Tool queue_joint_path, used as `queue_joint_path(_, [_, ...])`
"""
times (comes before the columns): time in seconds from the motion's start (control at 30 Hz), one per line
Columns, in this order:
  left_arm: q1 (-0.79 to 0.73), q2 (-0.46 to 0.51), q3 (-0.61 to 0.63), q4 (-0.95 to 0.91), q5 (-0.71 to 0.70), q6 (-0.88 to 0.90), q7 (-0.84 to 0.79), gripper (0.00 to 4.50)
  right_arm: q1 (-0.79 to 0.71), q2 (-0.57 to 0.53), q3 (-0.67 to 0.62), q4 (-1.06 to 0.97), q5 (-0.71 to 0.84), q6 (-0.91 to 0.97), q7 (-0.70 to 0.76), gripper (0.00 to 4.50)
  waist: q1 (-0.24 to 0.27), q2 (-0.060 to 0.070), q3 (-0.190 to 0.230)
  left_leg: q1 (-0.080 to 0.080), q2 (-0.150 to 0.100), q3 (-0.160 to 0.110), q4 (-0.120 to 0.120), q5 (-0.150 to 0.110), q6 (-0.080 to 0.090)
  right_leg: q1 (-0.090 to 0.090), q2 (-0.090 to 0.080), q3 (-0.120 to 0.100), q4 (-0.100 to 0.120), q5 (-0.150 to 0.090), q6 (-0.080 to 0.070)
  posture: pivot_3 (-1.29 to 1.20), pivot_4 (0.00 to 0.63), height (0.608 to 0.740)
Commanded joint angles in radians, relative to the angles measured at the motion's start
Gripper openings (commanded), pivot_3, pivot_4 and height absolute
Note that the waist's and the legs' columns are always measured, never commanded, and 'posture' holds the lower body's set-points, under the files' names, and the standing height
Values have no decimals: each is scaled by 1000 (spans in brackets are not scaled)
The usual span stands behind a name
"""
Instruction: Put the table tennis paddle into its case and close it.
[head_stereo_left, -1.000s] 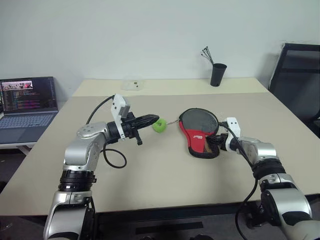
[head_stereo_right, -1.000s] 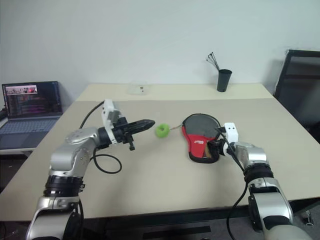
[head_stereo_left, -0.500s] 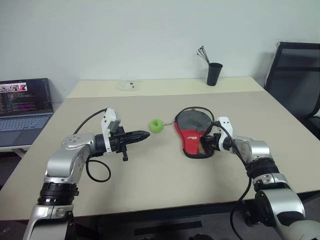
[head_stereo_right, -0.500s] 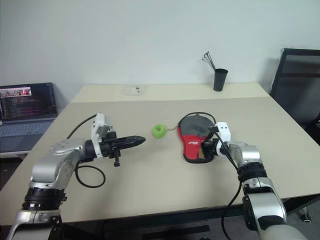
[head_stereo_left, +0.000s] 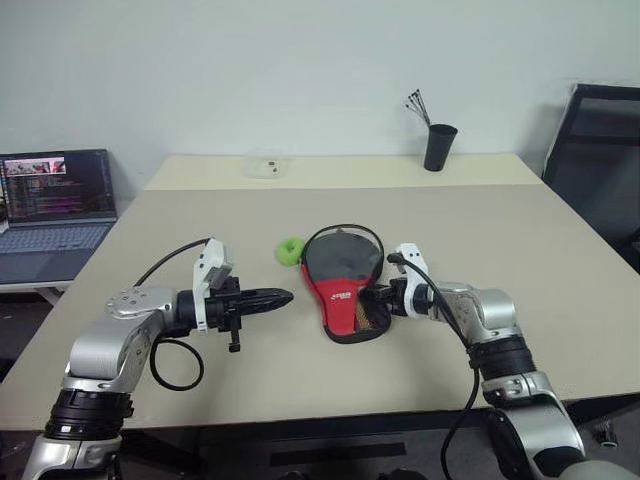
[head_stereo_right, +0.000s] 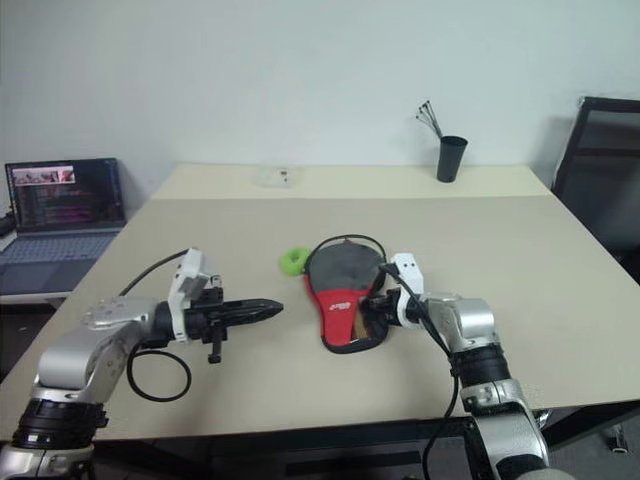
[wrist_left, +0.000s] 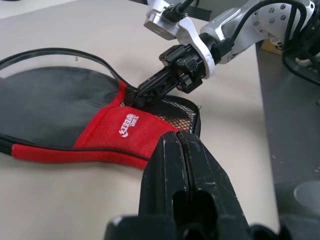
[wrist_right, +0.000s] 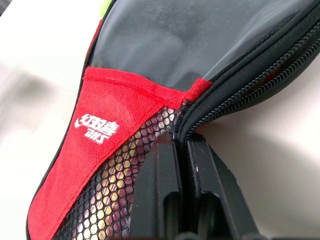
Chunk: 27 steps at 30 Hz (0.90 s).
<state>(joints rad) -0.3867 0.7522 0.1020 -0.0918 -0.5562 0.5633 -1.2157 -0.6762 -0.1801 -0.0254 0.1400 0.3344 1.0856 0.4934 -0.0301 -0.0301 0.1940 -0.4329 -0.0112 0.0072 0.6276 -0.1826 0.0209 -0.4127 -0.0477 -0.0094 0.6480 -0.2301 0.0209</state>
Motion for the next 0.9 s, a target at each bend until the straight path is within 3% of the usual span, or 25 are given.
queue_joint_path(0.03, [22,25,23,-84,-51,20,-12,0,83,24,-63,-228,59,153,-74,45,1,0,0,-1,0,0,0,0,0,0,0,0,0,0,0,0,150,740])
queue_joint_path(0.23, [34,46,10,-104,-70,29,-42,0,206,111,-140,-500,101,369,-190,45,3,0,0,-1,0,-1,0,-1,-2,-1,0,-1,0,-3,-5,0,150,740])
queue_joint_path(0.47, [16,84,-9,-84,-62,11,-98,0,238,226,-212,-637,91,505,-278,45,3,0,0,-1,0,-1,0,-1,-2,-1,0,-1,0,-5,-8,0,150,740])
queue_joint_path(0.9, [18,97,-14,-96,-67,16,-113,0,374,290,-194,-766,165,529,-342,45,1,0,0,-1,0,-1,-1,-1,-2,-1,0,-2,-1,-7,-5,0,150,740])
